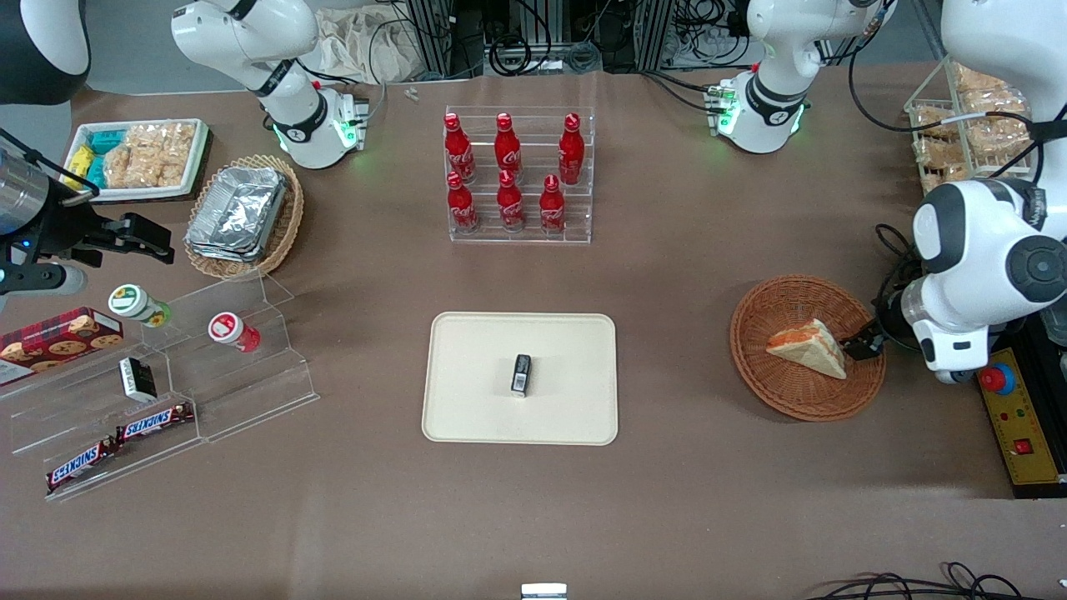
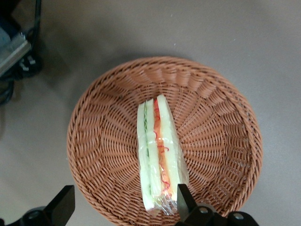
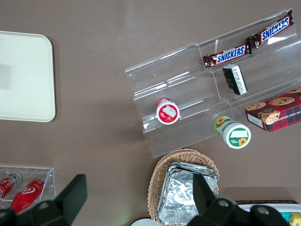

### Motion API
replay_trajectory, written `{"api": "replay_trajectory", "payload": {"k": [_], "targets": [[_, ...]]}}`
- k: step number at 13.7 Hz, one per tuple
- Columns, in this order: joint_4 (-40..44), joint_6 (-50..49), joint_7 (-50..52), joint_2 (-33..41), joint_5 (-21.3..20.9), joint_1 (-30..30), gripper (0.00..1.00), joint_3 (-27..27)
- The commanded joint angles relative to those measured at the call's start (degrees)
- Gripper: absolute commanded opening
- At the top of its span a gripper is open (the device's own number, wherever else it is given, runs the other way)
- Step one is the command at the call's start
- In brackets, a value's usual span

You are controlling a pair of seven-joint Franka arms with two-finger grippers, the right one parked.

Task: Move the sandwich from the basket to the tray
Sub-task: 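Lower the left gripper and close it on the wrapped sandwich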

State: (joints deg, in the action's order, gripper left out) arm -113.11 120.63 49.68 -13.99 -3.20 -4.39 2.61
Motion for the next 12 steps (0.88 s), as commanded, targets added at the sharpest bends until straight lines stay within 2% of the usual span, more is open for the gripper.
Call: {"api": "replay_trajectory", "payload": {"k": [1, 4, 8, 12], "targets": [[-1.15, 1.97, 4.54, -0.59, -1.19, 0.61, 0.98, -0.06], [-2.46, 4.25, 5.51, -1.3, -1.19, 0.61, 0.98, 0.03], [-8.17, 13.29, 7.36, -1.65, -1.19, 1.05, 0.98, 0.03], [-10.81, 17.87, 9.64, -2.53, -1.19, 1.84, 0.98, 0.03]]}}
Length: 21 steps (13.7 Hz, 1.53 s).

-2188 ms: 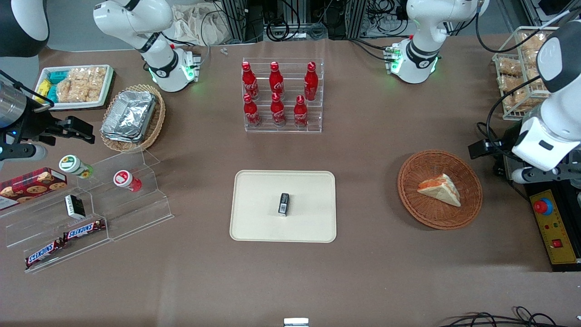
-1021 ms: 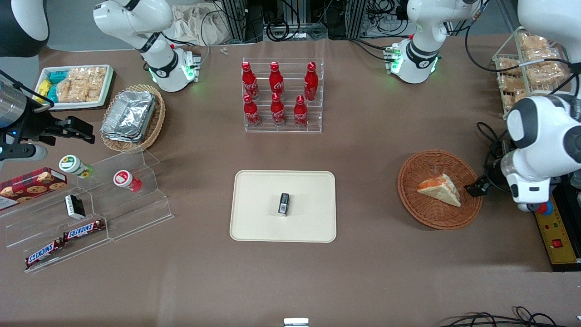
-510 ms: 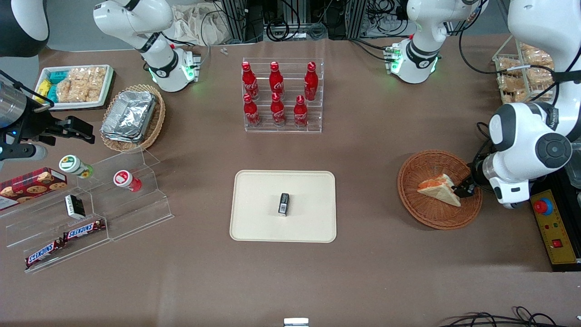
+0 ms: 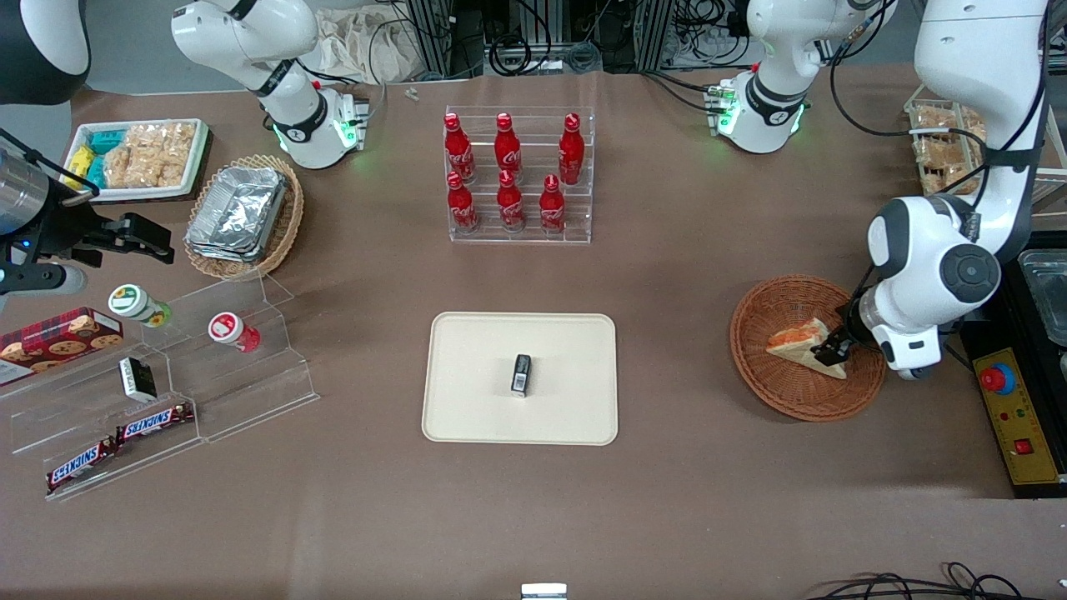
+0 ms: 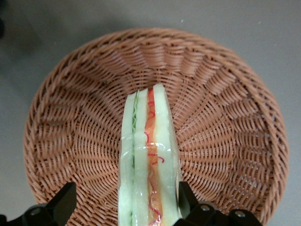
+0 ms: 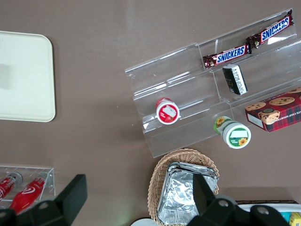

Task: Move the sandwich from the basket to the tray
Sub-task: 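Lower the left gripper and close it on the wrapped sandwich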

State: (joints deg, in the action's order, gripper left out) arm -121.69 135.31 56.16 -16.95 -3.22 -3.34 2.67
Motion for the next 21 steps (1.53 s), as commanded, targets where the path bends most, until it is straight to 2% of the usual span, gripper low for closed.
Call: {"api": "replay_trajectory", "payload": {"k": [1, 4, 6, 7, 9, 11, 12, 14, 16, 21], "targets": [[-2.67, 3.73, 3.69, 0.34, -1.18, 0.79, 0.98, 0.05], [-3.03, 4.79, 5.89, -0.37, -0.83, 1.05, 0.96, 0.05], [-3.03, 5.92, 8.35, -0.89, -0.74, 2.1, 0.88, 0.14], [-2.86, 6.28, 8.88, -1.24, -0.74, 2.63, 0.75, 0.14], [-2.33, 6.2, 8.88, -1.33, -0.74, 2.81, 0.27, 0.14], [-1.63, 5.67, 8.19, -1.25, -0.74, 2.81, 0.11, 0.14], [-1.36, 5.49, 7.92, -1.07, -0.82, 2.81, 0.0, 0.14], [-0.4, 3.31, 6.17, -0.55, -1.09, 2.81, 0.0, 0.14], [3.63, -3.61, 2.92, 0.51, -1.09, 2.63, 0.0, 0.05], [23.2, -29.17, -10.77, 0.69, -1.0, 2.54, 0.0, 0.05]]}}
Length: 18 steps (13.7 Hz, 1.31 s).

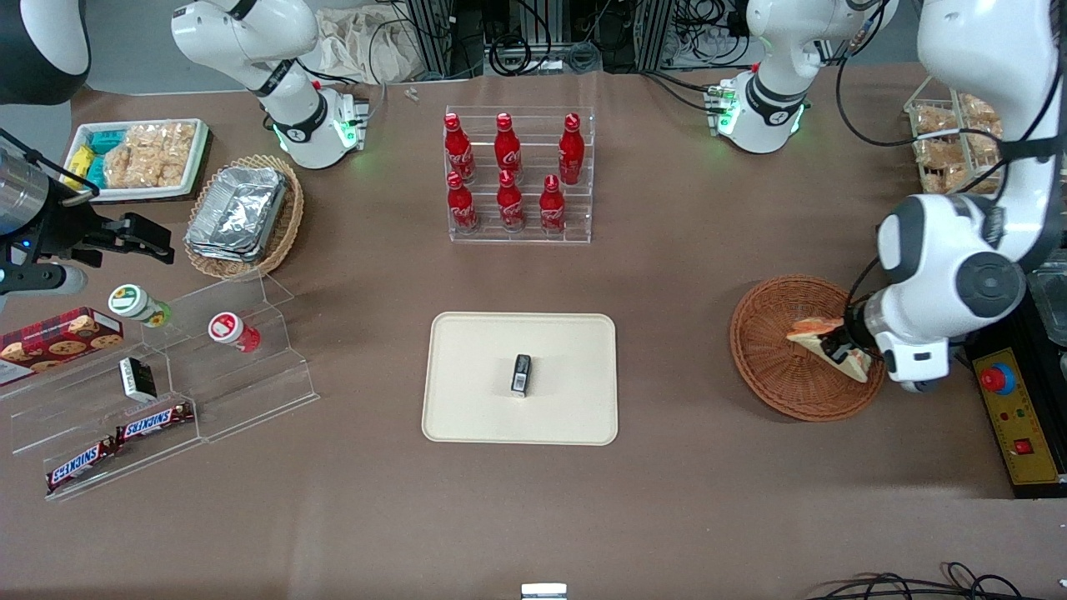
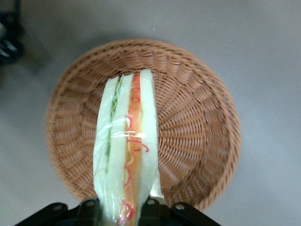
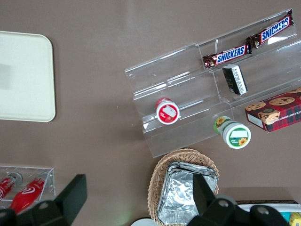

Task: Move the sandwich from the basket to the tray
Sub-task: 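Lift the sandwich out of the basket and carry it toward the cream tray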

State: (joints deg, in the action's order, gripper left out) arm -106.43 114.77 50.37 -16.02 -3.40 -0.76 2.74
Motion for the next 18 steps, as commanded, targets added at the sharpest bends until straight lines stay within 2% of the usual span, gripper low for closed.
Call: {"api": "replay_trajectory", "payload": {"k": [1, 4, 7, 9, 12, 14, 18], "targets": [[13.21, -14.26, -8.59, -0.33, -0.73, 0.06, 0.0, -0.02], [27.46, -27.21, -17.83, -1.99, -0.38, 1.45, 0.0, 0.59], [30.66, -29.08, -20.05, -2.96, 0.06, 4.35, 0.0, 4.27], [32.06, -28.38, -20.14, -6.02, -0.29, 6.99, 0.0, 8.14], [38.99, -27.42, -20.14, -15.32, -0.29, 12.95, 0.0, 11.23], [40.51, -21.38, -19.35, -20.08, -0.47, 17.53, 0.0, 11.23], [40.51, -10.47, -21.97, -27.03, -0.47, 21.76, 0.0, 11.32]]}}
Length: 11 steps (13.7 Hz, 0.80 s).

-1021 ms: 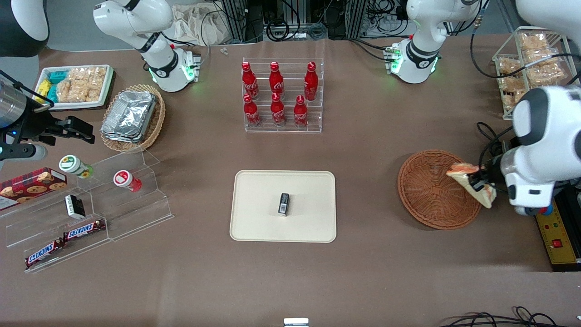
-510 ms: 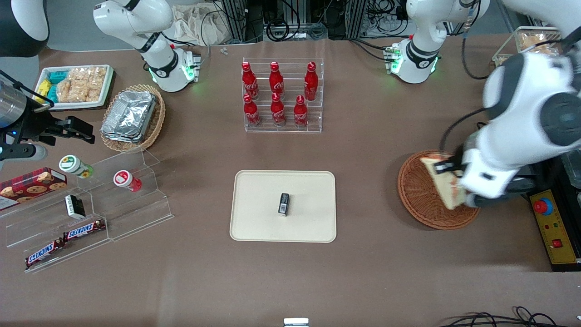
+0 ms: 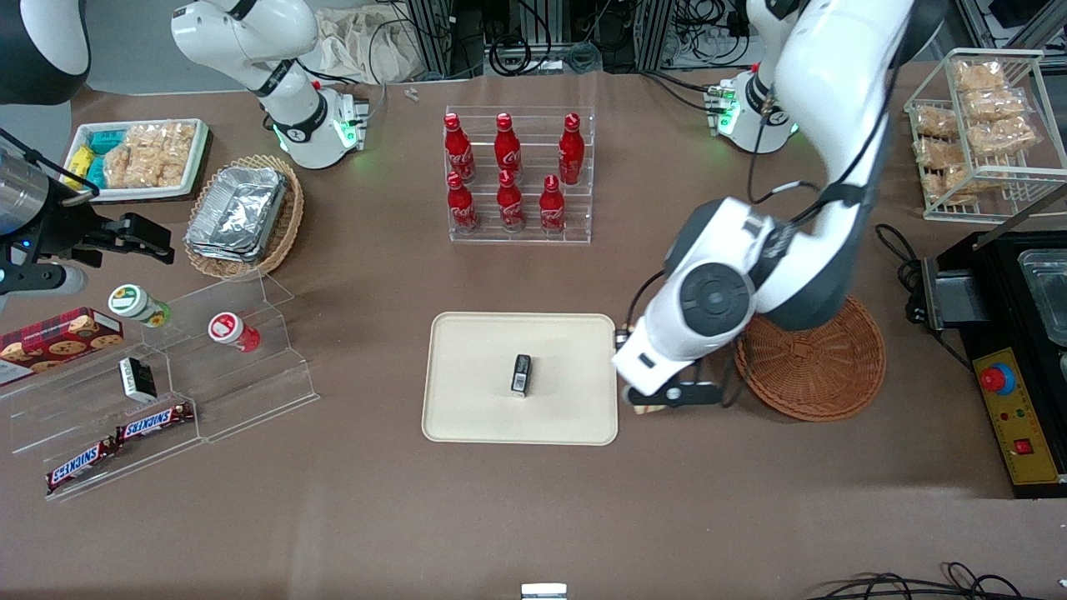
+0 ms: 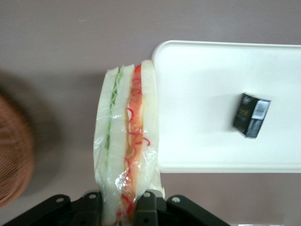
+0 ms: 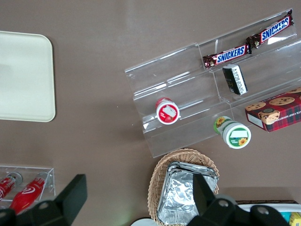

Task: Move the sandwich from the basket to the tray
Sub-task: 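Lift the sandwich out of the basket and carry it toward the cream tray, then lower the sandwich onto the tray beside the black box and open the gripper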

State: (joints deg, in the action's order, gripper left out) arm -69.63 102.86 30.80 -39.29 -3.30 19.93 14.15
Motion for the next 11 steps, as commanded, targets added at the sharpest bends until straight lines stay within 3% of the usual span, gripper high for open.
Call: {"api": "replay_trajectory", "payload": {"k": [1, 10, 11], "targets": [[3.71, 3.2, -5.63, -5.34, -0.75, 2.29, 0.0, -0.26], [3.8, 11.39, -7.25, -13.18, -3.38, 4.24, 0.0, -0.44], [3.8, 11.39, -7.51, -13.18, -3.38, 4.24, 0.17, -0.44]]}}
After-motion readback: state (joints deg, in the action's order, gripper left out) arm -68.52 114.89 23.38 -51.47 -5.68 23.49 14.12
